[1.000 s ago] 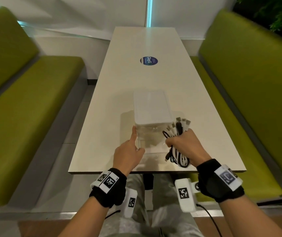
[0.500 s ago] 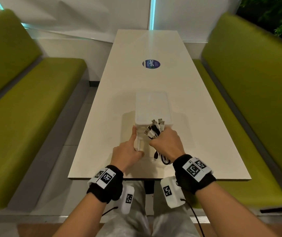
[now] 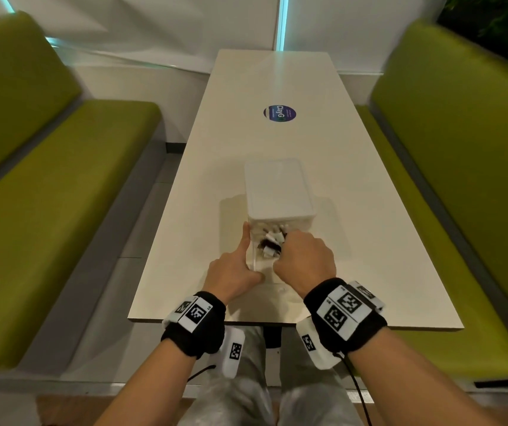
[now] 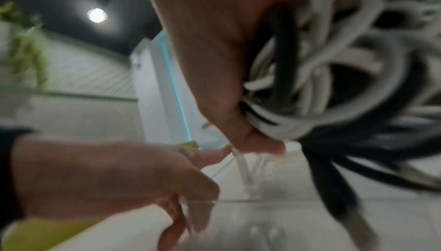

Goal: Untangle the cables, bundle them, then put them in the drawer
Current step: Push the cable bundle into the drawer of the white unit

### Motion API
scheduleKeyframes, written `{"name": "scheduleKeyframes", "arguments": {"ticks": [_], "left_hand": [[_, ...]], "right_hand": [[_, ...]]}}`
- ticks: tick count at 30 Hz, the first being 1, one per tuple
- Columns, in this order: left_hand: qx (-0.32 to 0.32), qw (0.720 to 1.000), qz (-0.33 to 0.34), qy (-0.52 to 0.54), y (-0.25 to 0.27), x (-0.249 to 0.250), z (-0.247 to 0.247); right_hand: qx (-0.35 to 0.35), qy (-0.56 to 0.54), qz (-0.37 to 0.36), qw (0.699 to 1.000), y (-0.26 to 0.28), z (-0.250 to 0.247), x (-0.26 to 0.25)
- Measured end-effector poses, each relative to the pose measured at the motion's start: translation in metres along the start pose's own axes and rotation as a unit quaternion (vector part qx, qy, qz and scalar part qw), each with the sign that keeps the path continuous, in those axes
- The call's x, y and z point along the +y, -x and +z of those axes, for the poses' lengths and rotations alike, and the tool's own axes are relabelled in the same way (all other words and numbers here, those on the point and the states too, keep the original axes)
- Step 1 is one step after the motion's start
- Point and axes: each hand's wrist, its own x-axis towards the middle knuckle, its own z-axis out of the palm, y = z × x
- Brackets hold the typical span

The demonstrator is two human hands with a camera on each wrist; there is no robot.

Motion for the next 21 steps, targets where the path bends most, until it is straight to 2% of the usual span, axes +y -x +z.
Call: {"name": "scheduleKeyframes", "arguments": {"ticks": [2, 5, 11, 17, 21], "left_hand": [[-0.006, 1.0, -0.002, -0.015, 0.002, 0.002, -0.002], [-0.019, 0.999, -0.004, -0.042, 0.003, 0.006, -0.007], [-0.061, 0.997, -0.009, -0.037, 0.0, 0.008, -0.015], [-0.061, 0.998, 0.008, -0.02, 0.0, 0.008, -0.026], [-0.071, 0.997, 0.011, -0.032, -0.006, 0.006, -0.026]], "right_hand": [[-0.039, 0.05, -0.011, 0.998, 0.001, 0.006, -0.003], [-0.065, 0.067, -0.002, 0.996, -0.004, 0.008, -0.003], [-0.128, -0.01, 0.066, 0.99, -0.019, -0.006, 0.002], [-0.141, -0.069, 0.078, 0.985, -0.024, 0.0, 0.0], [-0.125, -0.091, 0.071, 0.985, -0.028, 0.005, -0.002]]}}
